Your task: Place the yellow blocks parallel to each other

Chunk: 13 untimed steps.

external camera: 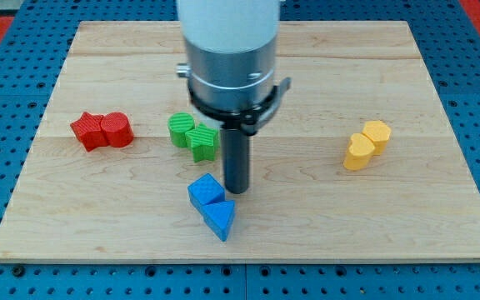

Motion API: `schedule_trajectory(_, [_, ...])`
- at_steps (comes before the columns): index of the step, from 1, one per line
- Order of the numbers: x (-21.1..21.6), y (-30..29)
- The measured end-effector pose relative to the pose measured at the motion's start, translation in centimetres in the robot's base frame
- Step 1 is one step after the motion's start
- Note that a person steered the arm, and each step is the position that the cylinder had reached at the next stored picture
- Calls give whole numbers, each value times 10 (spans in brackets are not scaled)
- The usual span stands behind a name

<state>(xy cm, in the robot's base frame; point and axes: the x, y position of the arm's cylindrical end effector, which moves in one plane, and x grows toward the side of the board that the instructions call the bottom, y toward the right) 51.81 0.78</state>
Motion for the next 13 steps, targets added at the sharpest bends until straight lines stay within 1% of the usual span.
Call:
schedule_trajectory(1, [-1,117])
schedule_trajectory(2, [17,190])
schedule_trajectory(3, [-46,267])
schedule_trajectory(4, [-83,269])
schedule_trajectory(5, [-92,265])
schedule_trajectory(7, [-94,268])
schedule_trajectory(8, [-110,268])
schedule_trajectory(9, [-107,247])
schedule_trajectory(10, [-79,205])
schedule_trajectory(11, [-39,197])
schedule_trajectory(12, [-39,189])
schedule_trajectory(13, [-70,203])
